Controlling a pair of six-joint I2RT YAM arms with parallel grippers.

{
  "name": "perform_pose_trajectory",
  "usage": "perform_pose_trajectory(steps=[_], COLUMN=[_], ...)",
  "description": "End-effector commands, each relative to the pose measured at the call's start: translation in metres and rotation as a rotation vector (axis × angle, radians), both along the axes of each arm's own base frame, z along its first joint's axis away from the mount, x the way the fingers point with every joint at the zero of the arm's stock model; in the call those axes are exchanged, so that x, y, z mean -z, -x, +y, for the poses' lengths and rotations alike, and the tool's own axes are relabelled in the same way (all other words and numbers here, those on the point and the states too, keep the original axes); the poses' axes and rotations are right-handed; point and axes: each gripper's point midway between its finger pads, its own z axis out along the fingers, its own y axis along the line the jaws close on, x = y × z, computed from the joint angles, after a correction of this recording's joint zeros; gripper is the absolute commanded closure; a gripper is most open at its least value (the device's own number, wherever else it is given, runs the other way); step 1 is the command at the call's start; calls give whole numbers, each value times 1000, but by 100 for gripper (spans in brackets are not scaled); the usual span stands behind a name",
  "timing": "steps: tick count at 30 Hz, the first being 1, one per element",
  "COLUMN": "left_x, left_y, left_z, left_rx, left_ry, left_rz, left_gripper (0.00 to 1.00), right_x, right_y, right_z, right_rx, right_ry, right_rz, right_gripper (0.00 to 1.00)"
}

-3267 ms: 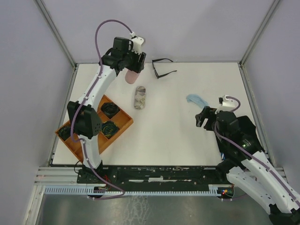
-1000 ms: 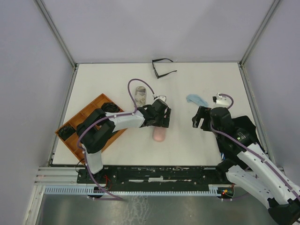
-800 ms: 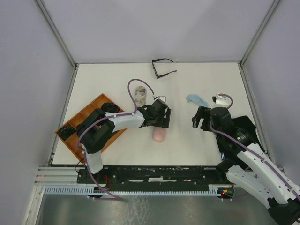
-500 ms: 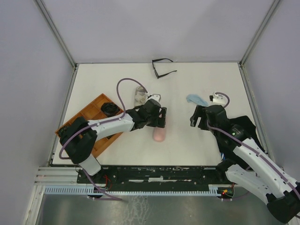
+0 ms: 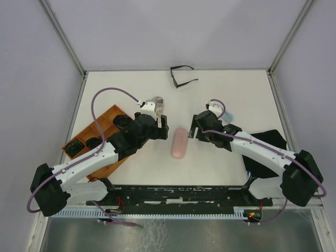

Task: Organize the sunglasses
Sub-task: Pick up the sunglasses case from the center of the board.

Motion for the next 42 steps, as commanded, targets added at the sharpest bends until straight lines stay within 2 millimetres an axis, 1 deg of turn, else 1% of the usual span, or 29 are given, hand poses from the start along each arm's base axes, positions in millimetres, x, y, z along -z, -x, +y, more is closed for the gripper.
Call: perform_pose_trajectory(steps=[1, 5, 9, 15, 19, 22, 26, 33, 42], left_x=[-7, -6, -7, -10, -12, -13, -16, -15, -13], left_y=[-3, -1, 1, 3, 2, 4, 7, 8, 7], left_z=[29, 35, 37, 39, 46, 54, 58, 55, 52], left_rx=[-62, -81, -81, -86, -120, -149, -156, -143, -129], left_ry=[-82, -73, -57, -42, -38, -27, -9, -5, -5], left_rz=[-83, -93, -103, -117, -128, -140, -151, -150, -146], left_gripper=[10, 10, 10, 10, 10, 10, 10, 10, 10], right_x=[-15, -1, 10, 28, 40, 45, 51, 61, 67], right_y=[-22, -25, -25, -21, -15, -14, -13, -12, -13], right_z=[40, 58, 75, 89, 94, 98, 101, 101, 104], right_rx=[79, 105, 86, 73, 65, 56, 46, 53, 46], right_ry=[-73, -23, 25, 104, 129, 135, 159, 179, 184], right_rz=[-55, -15, 17, 70, 97, 108, 129, 140, 151], right_gripper=[13, 11, 10, 10, 10, 11, 12, 18, 24])
